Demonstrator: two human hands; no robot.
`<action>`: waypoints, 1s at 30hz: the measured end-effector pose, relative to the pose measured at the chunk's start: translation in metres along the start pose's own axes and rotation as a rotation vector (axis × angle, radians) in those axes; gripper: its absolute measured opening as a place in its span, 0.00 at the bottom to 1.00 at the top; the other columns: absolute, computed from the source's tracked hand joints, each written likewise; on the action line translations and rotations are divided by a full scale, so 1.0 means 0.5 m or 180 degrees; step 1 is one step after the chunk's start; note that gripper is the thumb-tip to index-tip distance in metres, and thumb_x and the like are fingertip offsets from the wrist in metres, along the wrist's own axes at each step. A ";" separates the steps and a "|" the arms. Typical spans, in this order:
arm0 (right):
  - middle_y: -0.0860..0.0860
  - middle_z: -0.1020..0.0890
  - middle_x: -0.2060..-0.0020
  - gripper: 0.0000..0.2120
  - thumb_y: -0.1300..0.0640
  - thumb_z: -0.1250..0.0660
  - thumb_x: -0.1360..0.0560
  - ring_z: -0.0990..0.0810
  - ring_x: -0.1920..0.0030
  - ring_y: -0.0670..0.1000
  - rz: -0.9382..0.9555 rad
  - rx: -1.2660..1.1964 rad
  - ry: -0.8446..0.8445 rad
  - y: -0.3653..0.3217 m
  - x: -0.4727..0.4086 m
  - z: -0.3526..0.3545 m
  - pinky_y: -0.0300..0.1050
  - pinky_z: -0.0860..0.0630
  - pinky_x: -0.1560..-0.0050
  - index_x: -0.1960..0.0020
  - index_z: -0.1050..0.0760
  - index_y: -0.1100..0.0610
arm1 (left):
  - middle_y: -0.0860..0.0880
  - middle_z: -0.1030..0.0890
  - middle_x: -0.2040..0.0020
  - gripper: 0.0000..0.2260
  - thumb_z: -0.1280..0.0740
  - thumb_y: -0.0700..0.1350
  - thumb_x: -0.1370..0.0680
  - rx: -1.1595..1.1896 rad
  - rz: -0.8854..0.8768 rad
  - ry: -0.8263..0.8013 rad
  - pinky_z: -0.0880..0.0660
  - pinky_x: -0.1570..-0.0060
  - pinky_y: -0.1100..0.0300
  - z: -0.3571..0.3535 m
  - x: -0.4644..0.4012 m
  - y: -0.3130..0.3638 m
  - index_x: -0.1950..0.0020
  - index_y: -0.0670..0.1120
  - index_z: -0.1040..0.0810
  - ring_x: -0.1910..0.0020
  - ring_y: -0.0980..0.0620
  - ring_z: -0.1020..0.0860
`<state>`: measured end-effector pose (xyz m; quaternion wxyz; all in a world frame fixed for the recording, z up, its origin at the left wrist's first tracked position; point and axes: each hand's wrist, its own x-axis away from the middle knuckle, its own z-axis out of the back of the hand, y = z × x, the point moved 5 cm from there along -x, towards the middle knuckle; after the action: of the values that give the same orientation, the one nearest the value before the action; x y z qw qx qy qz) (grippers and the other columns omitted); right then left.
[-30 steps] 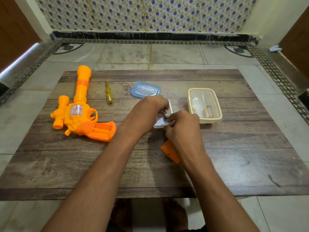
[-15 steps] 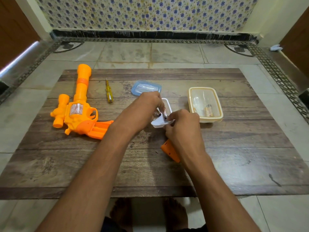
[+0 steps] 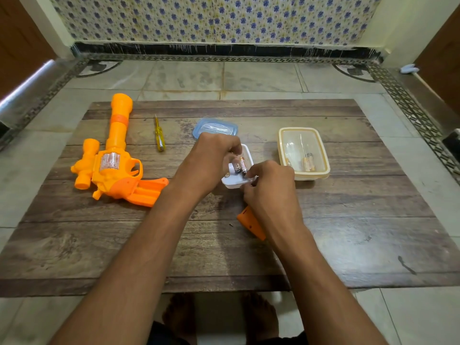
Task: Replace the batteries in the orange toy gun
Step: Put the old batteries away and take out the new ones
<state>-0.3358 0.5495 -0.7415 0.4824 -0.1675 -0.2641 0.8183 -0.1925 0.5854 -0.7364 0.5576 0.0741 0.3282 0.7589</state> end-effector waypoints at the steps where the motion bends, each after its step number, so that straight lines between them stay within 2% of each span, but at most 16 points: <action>1: 0.55 0.15 0.51 0.10 0.62 0.30 0.23 0.16 0.53 0.55 -0.0010 0.0013 -0.0020 -0.001 0.000 0.000 0.49 0.17 0.49 0.44 0.15 0.57 | 0.45 0.15 0.57 0.08 0.30 0.32 0.24 0.0040 0.0036 0.0002 0.18 0.56 0.48 -0.003 -0.001 -0.005 0.51 0.44 0.15 0.57 0.48 0.16; 6: 0.57 0.15 0.55 0.08 0.63 0.30 0.24 0.16 0.55 0.57 0.0025 0.0045 0.0035 -0.003 0.003 0.002 0.53 0.16 0.50 0.47 0.15 0.58 | 0.47 0.17 0.58 0.11 0.28 0.34 0.26 -0.0245 -0.0041 -0.0033 0.19 0.58 0.48 -0.026 0.002 -0.015 0.51 0.50 0.16 0.59 0.47 0.18; 9: 0.57 0.15 0.55 0.08 0.63 0.30 0.24 0.16 0.55 0.57 0.0048 0.0045 0.0019 -0.004 0.004 0.001 0.52 0.16 0.51 0.47 0.15 0.58 | 0.47 0.16 0.58 0.12 0.28 0.32 0.27 -0.0308 -0.0121 -0.0005 0.19 0.58 0.47 -0.028 0.001 -0.018 0.52 0.48 0.15 0.59 0.46 0.18; 12: 0.56 0.15 0.54 0.09 0.64 0.31 0.25 0.17 0.55 0.56 0.0165 0.0062 0.0081 -0.006 0.005 0.000 0.51 0.18 0.52 0.48 0.15 0.59 | 0.45 0.15 0.57 0.10 0.29 0.30 0.26 -0.0208 -0.0122 0.0471 0.19 0.56 0.50 -0.003 -0.002 -0.015 0.51 0.43 0.15 0.58 0.49 0.17; 15: 0.55 0.17 0.48 0.09 0.64 0.31 0.27 0.18 0.52 0.55 0.0363 0.0089 0.0172 -0.013 0.009 0.001 0.50 0.20 0.50 0.49 0.15 0.59 | 0.42 0.15 0.53 0.12 0.31 0.28 0.27 -0.0396 -0.0011 0.1011 0.20 0.54 0.48 0.023 -0.002 -0.030 0.48 0.40 0.16 0.53 0.43 0.17; 18: 0.55 0.20 0.42 0.11 0.66 0.30 0.27 0.19 0.45 0.56 0.0442 0.0142 0.0157 -0.015 0.009 0.001 0.48 0.22 0.45 0.46 0.15 0.60 | 0.42 0.17 0.40 0.22 0.31 0.27 0.28 -0.0814 0.0246 0.0789 0.22 0.43 0.42 0.015 -0.005 -0.055 0.37 0.42 0.19 0.39 0.40 0.21; 19: 0.56 0.20 0.42 0.11 0.66 0.30 0.27 0.19 0.45 0.55 0.0477 0.0151 0.0151 -0.016 0.008 0.000 0.47 0.23 0.45 0.46 0.15 0.60 | 0.44 0.18 0.38 0.22 0.32 0.27 0.28 -0.1019 0.0292 0.0624 0.24 0.42 0.42 0.007 -0.006 -0.063 0.36 0.44 0.19 0.37 0.40 0.22; 22: 0.55 0.20 0.41 0.11 0.65 0.28 0.28 0.20 0.44 0.53 0.0506 0.0170 0.0087 -0.014 0.006 -0.006 0.41 0.26 0.47 0.47 0.14 0.59 | 0.48 0.20 0.42 0.15 0.32 0.30 0.27 -0.1343 0.0342 0.0324 0.22 0.49 0.45 -0.013 -0.006 -0.076 0.45 0.45 0.17 0.42 0.42 0.21; 25: 0.54 0.20 0.43 0.09 0.64 0.27 0.29 0.20 0.46 0.53 0.0533 0.0117 0.0085 -0.012 0.005 -0.008 0.41 0.26 0.48 0.50 0.14 0.59 | 0.47 0.21 0.46 0.11 0.31 0.31 0.27 -0.1247 0.0475 0.0460 0.22 0.55 0.46 -0.015 -0.011 -0.084 0.49 0.42 0.18 0.47 0.41 0.21; 30: 0.52 0.19 0.43 0.10 0.63 0.27 0.28 0.20 0.47 0.50 0.0546 0.0110 0.0123 -0.006 0.002 -0.008 0.35 0.32 0.52 0.48 0.14 0.57 | 0.45 0.22 0.40 0.22 0.29 0.34 0.26 -0.1368 0.0526 0.0521 0.29 0.46 0.47 -0.012 -0.019 -0.081 0.33 0.46 0.23 0.38 0.41 0.26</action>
<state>-0.3320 0.5526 -0.7428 0.4183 -0.1969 -0.2253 0.8576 -0.1594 0.5812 -0.7621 0.4682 -0.0814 0.1961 0.8578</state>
